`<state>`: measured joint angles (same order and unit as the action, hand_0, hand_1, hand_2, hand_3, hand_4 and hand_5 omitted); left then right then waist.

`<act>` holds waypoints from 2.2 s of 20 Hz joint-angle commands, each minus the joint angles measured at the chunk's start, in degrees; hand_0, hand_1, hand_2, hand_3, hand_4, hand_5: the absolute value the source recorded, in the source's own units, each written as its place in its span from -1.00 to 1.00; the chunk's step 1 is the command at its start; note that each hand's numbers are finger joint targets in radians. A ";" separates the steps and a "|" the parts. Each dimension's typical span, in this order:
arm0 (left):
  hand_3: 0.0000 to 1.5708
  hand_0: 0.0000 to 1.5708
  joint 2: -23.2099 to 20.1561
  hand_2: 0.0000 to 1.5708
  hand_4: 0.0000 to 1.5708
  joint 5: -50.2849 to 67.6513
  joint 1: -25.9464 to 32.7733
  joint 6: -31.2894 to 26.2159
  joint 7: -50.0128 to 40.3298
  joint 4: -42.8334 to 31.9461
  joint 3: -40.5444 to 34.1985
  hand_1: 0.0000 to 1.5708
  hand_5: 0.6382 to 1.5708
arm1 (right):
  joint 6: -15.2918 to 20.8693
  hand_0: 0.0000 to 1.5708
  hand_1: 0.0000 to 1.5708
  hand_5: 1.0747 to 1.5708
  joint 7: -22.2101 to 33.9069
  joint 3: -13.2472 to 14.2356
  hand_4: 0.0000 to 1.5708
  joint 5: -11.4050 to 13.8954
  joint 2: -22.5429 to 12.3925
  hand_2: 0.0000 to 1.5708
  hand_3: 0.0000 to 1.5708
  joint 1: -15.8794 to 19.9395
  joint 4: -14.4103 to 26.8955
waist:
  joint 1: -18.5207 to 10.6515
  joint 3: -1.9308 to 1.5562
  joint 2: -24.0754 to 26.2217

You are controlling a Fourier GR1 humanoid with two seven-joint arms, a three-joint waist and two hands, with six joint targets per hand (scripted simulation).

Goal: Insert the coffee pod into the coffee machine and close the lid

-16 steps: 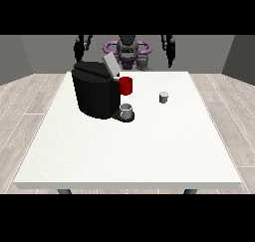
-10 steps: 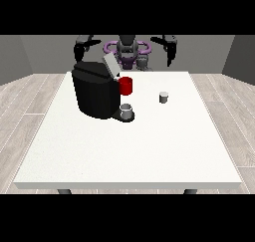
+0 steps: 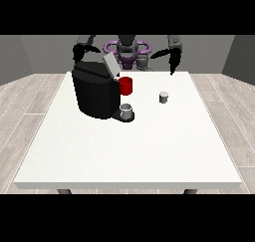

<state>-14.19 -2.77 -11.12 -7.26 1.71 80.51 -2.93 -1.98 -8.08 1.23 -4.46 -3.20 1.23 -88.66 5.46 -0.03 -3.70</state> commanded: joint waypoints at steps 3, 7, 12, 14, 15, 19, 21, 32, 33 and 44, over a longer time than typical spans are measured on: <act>-1.00 -1.00 -6.92 -1.00 -1.00 -7.78 -3.59 0.81 2.85 -8.61 -1.31 -1.00 1.00 | 0.83 -1.00 -1.00 1.00 -1.78 -2.47 -0.62 2.13 1.42 -1.00 -1.00 1.38 -1.96 | 3.15 0.06 -4.45; -1.00 -1.00 -9.70 -1.00 -1.00 -10.61 -8.97 1.56 7.42 -15.61 -2.59 -1.00 1.00 | 2.43 -1.00 -1.00 1.00 -2.93 -3.30 -0.51 2.32 3.09 -1.00 -1.00 5.69 -2.56 | 4.56 0.07 -10.37; -1.00 -1.00 -13.79 -1.00 -1.00 -14.35 -11.44 0.98 6.47 -21.01 -2.58 -1.00 1.00 | 1.74 -1.00 -1.00 1.00 -2.16 -1.77 -0.45 3.02 0.82 -1.00 -1.00 4.15 -0.78 | 5.29 0.05 -11.27; -1.00 -1.00 -11.96 -1.00 -1.00 -17.16 -15.50 2.78 5.81 -22.51 -0.41 -1.00 1.00 | 5.64 -1.00 -1.00 1.00 -1.28 -2.58 -0.38 3.90 3.13 -1.00 -1.00 9.62 1.10 | 4.12 0.04 -13.70; -1.00 -1.00 -12.27 -1.00 -1.00 -17.88 -15.00 3.73 8.00 -26.96 -1.29 -1.00 1.00 | 3.21 -1.00 -1.00 1.00 0.52 -4.41 -0.37 4.17 2.69 -1.00 -1.00 6.55 -2.60 | 6.76 0.07 -13.07; -1.00 -1.00 -16.58 -1.00 -1.00 -18.10 -19.36 2.15 8.25 -32.69 -3.84 -1.00 1.00 | 2.96 -1.00 -1.00 1.00 -0.67 -2.94 -0.41 3.85 1.65 -1.00 -1.00 8.25 -2.24 | 7.96 0.07 -17.85; -1.00 -1.00 -15.24 -1.00 -1.00 -19.08 -20.83 0.53 6.40 -34.13 -2.19 -1.00 1.00 | 3.96 -1.00 -1.00 1.00 -1.76 -1.84 -0.40 4.51 1.66 -1.00 -1.00 9.87 0.65 | 6.53 0.04 -17.01; -1.00 -1.00 -15.68 -1.00 -1.00 -24.10 -25.70 -0.44 7.79 -40.43 -0.36 -1.00 1.00 | 2.40 -1.00 -1.00 1.00 -4.39 1.51 -0.59 3.22 -0.48 -1.00 -1.00 13.24 6.48 | 6.06 0.03 -19.47; -1.00 -1.00 -16.36 -0.53 -1.00 -22.74 -27.88 -3.44 5.09 -41.89 -1.53 -1.00 1.00 | 4.08 -1.00 -1.00 1.00 -1.86 -0.05 -0.52 4.59 0.64 -1.00 -1.00 13.67 4.61 | 6.94 0.05 -18.11; 0.38 0.36 -12.97 0.46 -1.00 -28.02 -26.16 0.64 10.68 -42.47 1.88 0.36 1.00 | 5.24 -1.00 -1.00 1.00 0.97 1.64 -0.49 3.39 0.93 -1.00 -1.00 14.85 7.06 | 5.82 0.05 -16.08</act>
<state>-30.80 -29.18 -36.85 -5.92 11.94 39.75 -3.52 2.64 -9.81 2.59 -0.97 -2.25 15.30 -82.36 11.30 -0.74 -21.00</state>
